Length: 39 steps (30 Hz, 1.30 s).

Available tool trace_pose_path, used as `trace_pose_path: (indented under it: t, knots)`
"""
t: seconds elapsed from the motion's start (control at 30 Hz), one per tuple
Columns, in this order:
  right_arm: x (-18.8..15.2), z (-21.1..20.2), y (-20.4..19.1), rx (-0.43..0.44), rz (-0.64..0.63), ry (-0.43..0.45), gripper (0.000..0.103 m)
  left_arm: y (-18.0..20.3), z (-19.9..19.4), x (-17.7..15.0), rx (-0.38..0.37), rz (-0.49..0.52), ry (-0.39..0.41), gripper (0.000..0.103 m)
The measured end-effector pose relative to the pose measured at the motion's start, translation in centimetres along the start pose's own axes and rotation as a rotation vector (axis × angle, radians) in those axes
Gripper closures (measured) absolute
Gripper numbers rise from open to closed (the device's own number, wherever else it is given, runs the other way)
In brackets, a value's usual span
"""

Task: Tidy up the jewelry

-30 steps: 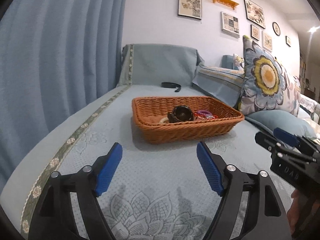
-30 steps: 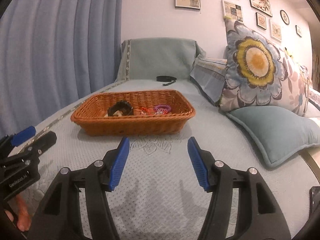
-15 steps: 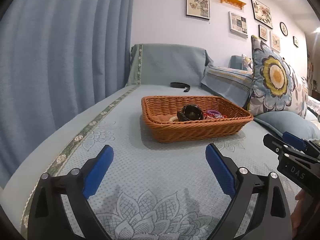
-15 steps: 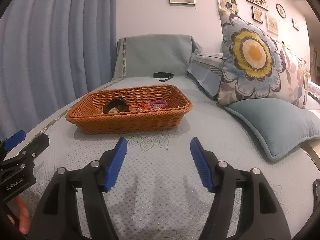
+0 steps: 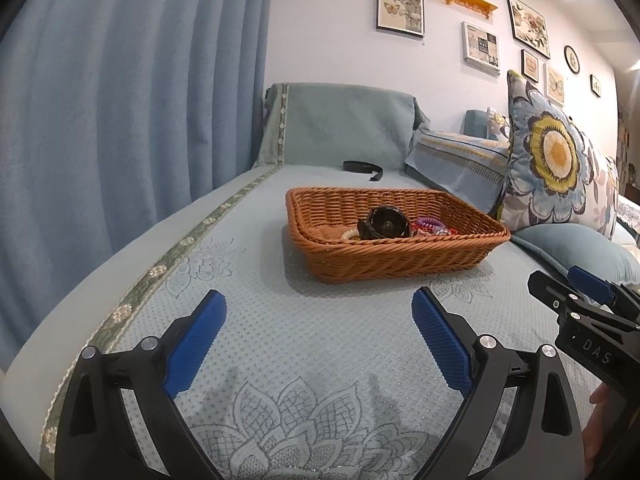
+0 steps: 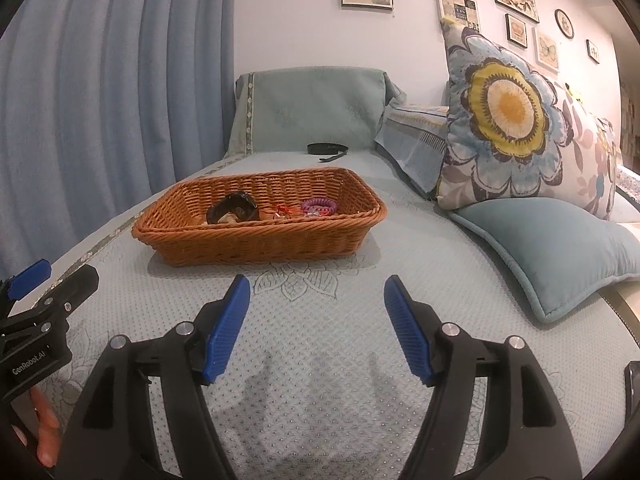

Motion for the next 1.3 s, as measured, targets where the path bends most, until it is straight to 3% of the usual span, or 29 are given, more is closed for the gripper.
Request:
trace_pose_path:
  t: [0.77, 1.3]
  knots:
    - [0.03, -0.03, -0.04, -0.002, -0.003, 0.002, 0.035, -0.59, 0.24, 0.00, -0.005, -0.035, -0.016, 0.012]
    - [0.30, -0.68, 0.02, 0.001, -0.013, 0.034, 0.035, 0.12, -0.60, 0.34, 0.012, 0.002, 0.027, 0.012]
Point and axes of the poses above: each gripper's, at about its wrist camera, not at the fingertips, and z roughly the way its jaws point, y to its right, x to its top, the point moved 7 cm from there along z, roughly the way its jaws point, and after that the axes turned 3 degrees about -y, right-handed, at the moved point
